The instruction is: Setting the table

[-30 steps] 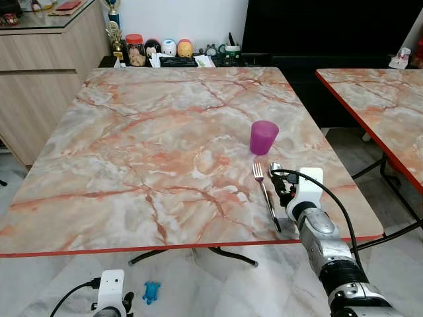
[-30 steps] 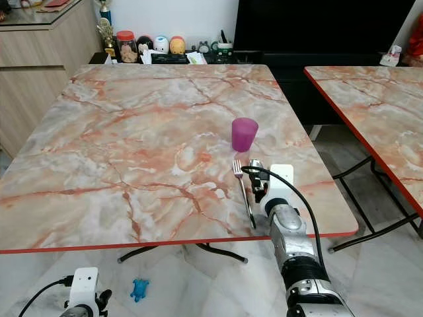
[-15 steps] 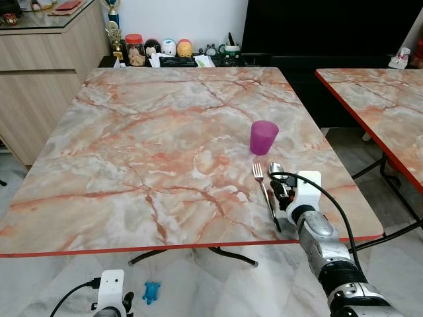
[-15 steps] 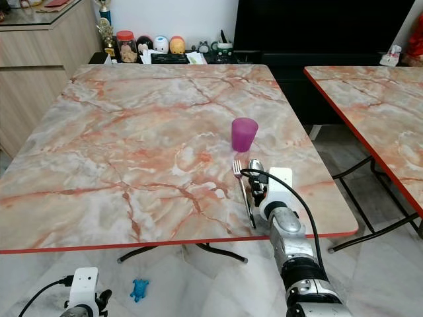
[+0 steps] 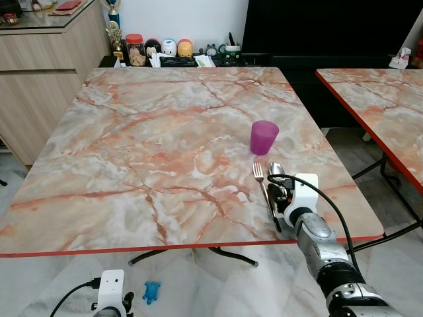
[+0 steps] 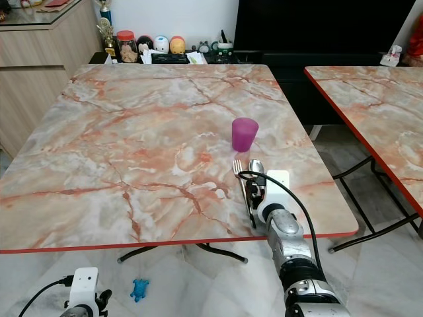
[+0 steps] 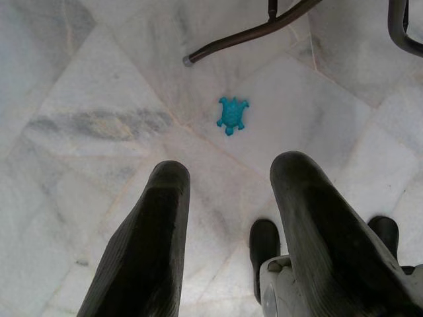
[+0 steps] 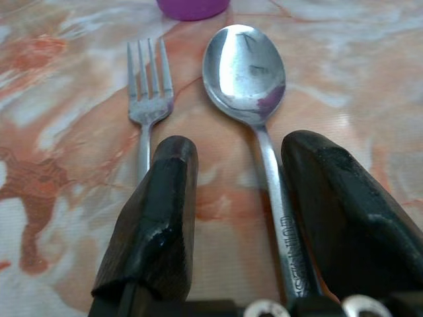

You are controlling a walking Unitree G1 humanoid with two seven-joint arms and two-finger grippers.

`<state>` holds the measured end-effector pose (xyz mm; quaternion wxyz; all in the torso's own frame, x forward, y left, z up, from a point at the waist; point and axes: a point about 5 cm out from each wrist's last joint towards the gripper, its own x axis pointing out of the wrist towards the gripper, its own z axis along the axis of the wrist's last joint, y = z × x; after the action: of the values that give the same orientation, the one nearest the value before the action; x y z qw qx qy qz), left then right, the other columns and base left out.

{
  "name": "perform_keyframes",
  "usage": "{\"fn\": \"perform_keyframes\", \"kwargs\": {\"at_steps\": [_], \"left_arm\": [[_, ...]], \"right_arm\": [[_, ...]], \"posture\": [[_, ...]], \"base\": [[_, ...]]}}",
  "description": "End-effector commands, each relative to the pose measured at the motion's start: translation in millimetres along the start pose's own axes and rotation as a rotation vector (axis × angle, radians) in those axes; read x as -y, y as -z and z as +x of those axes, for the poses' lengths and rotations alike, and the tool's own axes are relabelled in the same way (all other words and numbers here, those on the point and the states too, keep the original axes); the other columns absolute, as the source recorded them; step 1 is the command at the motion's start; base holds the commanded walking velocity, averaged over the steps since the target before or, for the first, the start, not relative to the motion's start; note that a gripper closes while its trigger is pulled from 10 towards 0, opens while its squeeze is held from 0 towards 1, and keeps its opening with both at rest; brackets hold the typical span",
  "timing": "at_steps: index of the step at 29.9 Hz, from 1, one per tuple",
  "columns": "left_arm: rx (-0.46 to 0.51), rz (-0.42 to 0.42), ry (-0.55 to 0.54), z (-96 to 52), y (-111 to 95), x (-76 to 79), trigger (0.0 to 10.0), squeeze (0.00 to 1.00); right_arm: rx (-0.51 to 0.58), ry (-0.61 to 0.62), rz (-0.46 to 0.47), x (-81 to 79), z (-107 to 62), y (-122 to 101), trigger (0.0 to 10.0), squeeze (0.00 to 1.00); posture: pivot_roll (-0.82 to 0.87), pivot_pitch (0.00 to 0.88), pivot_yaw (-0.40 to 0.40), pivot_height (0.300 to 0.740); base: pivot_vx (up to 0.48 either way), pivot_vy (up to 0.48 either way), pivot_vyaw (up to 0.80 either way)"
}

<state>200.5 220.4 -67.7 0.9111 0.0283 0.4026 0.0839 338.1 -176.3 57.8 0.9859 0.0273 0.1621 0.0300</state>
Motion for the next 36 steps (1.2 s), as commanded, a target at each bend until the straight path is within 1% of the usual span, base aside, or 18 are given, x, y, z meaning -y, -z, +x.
{"fn": "perform_keyframes", "kwargs": {"at_steps": [1, 3, 4, 5, 6, 8, 10, 11, 13, 14, 15, 16, 17, 26, 30, 36], "left_arm": [[-0.019, 0.006, -0.001, -0.4, 3.1, 1.0, 10.0, 0.0], [-0.018, 0.007, -0.001, -0.4, 3.1, 0.9, 10.0, 0.0], [-0.018, 0.008, -0.001, -0.4, 3.0, 0.9, 10.0, 0.0], [-0.018, 0.008, -0.001, -0.3, 3.0, 0.9, 10.0, 0.0], [-0.018, 0.008, -0.001, -0.3, 2.9, 0.9, 10.0, 0.0], [-0.018, 0.007, -0.001, -0.3, 2.9, 0.9, 10.0, 0.0], [-0.018, 0.006, -0.001, -0.3, 2.8, 0.8, 10.0, 0.0], [-0.018, 0.007, -0.001, -0.3, 2.7, 0.8, 10.0, 0.0], [-0.018, 0.007, -0.001, -0.3, 2.6, 0.8, 10.0, 0.0], [-0.018, 0.007, -0.001, -0.3, 2.6, 0.8, 10.0, 0.0], [-0.018, 0.007, -0.001, -0.2, 2.6, 0.8, 10.0, 0.0], [-0.018, 0.007, -0.001, -0.2, 2.5, 0.8, 10.0, 0.0], [-0.018, 0.006, -0.001, -0.2, 2.5, 0.9, 10.0, 0.0], [-0.019, 0.004, 0.001, -0.2, 2.5, 1.1, 10.0, 0.0], [-0.019, 0.003, 0.001, -0.2, 2.5, 1.0, 10.0, 0.0], [-0.02, 0.001, 0.002, -0.2, 2.7, 0.9, 10.0, 0.0]], "right_arm": [[-0.018, 0.0, -0.001, 0.7, -0.9, 4.4, 10.0, 0.0], [-0.02, -0.001, 0.0, 0.6, -1.1, 5.3, 10.0, 0.0], [-0.022, -0.001, 0.0, 0.6, -1.3, 5.7, 7.1, 0.0], [-0.024, -0.002, -0.001, 0.7, -1.4, 6.2, 3.9, 0.0], [-0.027, -0.002, -0.002, 0.8, -1.6, 6.8, 1.7, 0.0], [-0.029, -0.002, -0.002, 0.9, -1.6, 7.3, 1.3, 0.0], [-0.031, -0.001, -0.003, 1.0, -1.7, 7.9, 1.1, 0.0], [-0.033, 0.0, -0.004, 1.1, -1.7, 8.2, 1.4, 0.0], [-0.035, 0.004, -0.004, 1.4, -1.8, 8.4, 2.2, 0.0], [-0.035, 0.004, -0.004, 1.4, -1.8, 8.4, 2.2, 0.0], [-0.036, 0.006, -0.005, 1.6, -1.9, 8.7, 4.1, 0.0], [-0.038, 0.01, -0.006, 2.0, -2.1, 9.1, 4.7, 0.0], [-0.042, 0.014, -0.005, 2.5, -2.3, 9.8, 10.0, 0.0], [-0.072, 0.037, -0.004, 5.2, -4.6, 17.1, 10.0, 0.0], [-0.099, 0.062, -0.018, 8.7, -5.7, 21.3, 10.0, 0.0], [-0.102, 0.068, -0.01, 9.6, -6.4, 22.7, 10.0, 0.0]], "posture": [[0.04, 0.0, -0.029, 0.74], [0.04, 0.0, -0.029, 0.74], [0.04, 0.0, -0.029, 0.74], [0.04, 0.0, -0.029, 0.74], [0.04, 0.0, -0.029, 0.74], [0.04, 0.0, -0.028, 0.74], [0.04, 0.0, -0.028, 0.74], [0.04, 0.0, -0.028, 0.74], [0.04, 0.0, -0.028, 0.74], [0.04, 0.0, -0.028, 0.74], [0.04, 0.0, -0.028, 0.74], [0.04, 0.0, -0.028, 0.74], [0.04, 0.0, -0.028, 0.74], [0.04, 0.0, -0.029, 0.74], [0.04, 0.0, -0.03, 0.74], [0.04, 0.0, -0.029, 0.74]], "base": [[0.0, 0.0, 0.0], [0.0, 0.0, 0.0], [0.0, 0.0, 0.0], [0.0, 0.0, 0.0], [0.0, 0.0, 0.0], [0.0, 0.0, 0.0], [0.0, 0.0, 0.0], [0.0, 0.0, 0.0], [0.0, 0.0, 0.0], [0.0, 0.0, 0.0], [0.0, 0.0, 0.0], [0.0, 0.0, 0.0], [0.0, 0.0, 0.0], [0.0, 0.0, 0.0], [0.0, 0.0, 0.0], [0.0, 0.0, 0.0]]}}
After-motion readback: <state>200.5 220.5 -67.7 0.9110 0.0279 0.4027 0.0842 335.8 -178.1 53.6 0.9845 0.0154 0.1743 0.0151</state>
